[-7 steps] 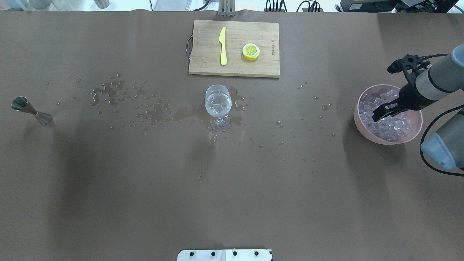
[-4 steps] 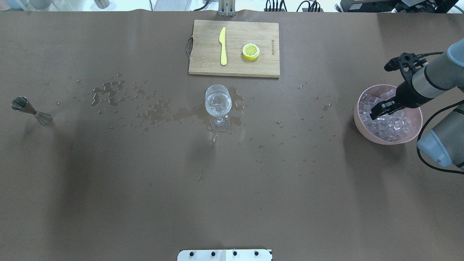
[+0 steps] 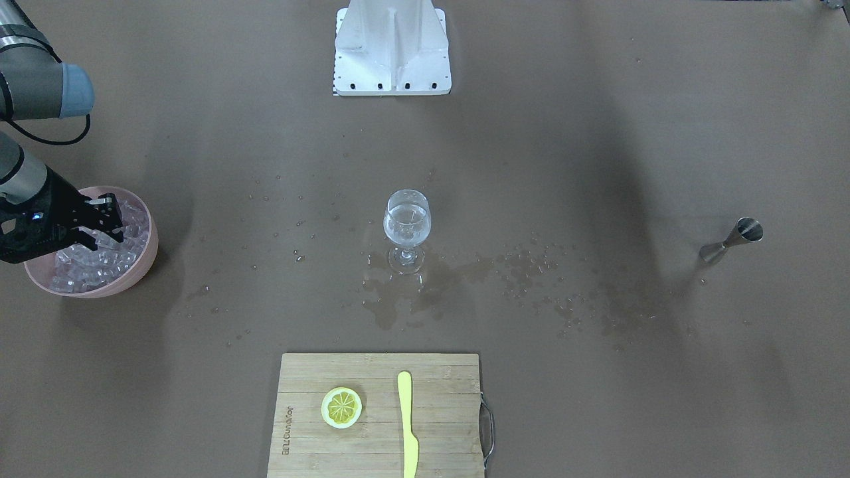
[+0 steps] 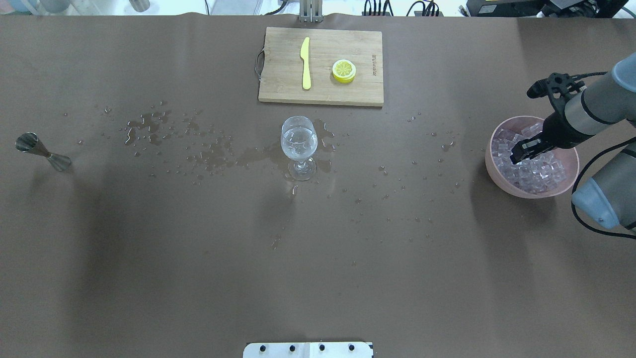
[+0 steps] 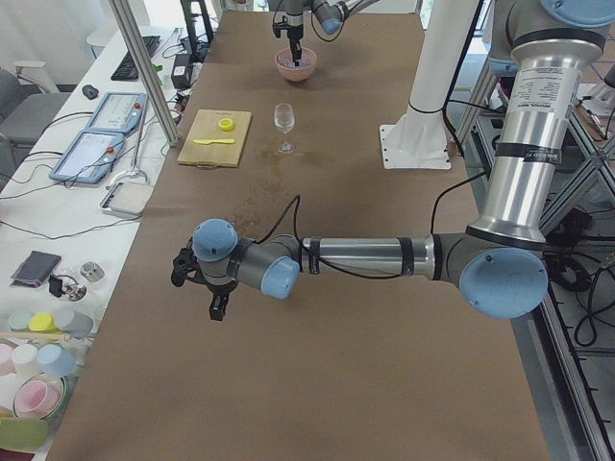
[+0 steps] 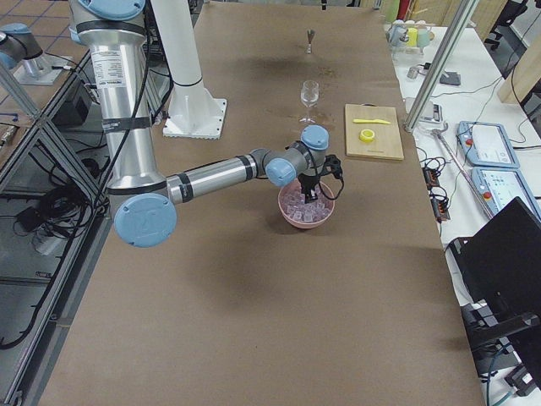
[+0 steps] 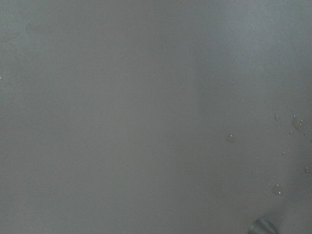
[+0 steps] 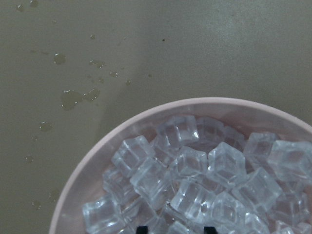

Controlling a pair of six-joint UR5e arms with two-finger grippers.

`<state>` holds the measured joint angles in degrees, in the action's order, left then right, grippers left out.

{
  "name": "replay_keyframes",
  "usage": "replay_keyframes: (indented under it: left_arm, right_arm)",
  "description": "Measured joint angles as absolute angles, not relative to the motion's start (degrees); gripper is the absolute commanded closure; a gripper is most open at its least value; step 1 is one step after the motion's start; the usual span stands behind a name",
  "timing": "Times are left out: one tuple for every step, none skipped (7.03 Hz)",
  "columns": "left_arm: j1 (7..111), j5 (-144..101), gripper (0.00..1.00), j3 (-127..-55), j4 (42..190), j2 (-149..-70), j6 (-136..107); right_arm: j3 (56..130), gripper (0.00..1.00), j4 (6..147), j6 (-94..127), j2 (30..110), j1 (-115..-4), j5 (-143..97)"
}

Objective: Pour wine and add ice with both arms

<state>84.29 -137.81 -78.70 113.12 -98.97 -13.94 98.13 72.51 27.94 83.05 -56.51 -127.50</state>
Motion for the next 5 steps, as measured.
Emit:
replay_keyframes:
  left_arm:
    - [84.3,-137.8,0.02,-78.8,113.1,-99.0,-14.0]
    - [84.3,-137.8,0.02,-78.8,113.1,-99.0,-14.0]
    - [84.3,-137.8,0.02,-78.8,113.1,-99.0,-13.9]
    - [84.3,-137.8,0.02,-78.8,113.1,-99.0,-13.9]
    - [84.3,-137.8,0.02,-78.9,113.1,-99.0,-13.9]
  right_arm:
    - [98.1,1.0,72.5,27.9,83.1,-56.5,-127.5]
    - [98.1,1.0,72.5,27.9,83.0,-56.5,-127.6]
    - [98.2,1.0,72.6,27.9,82.9,-56.7,-127.9]
    - [98.5,1.0,72.9,28.0,82.1,-57.5,-128.9]
    - [99.3,1.0,74.1,29.3,80.2,-58.7,-130.7]
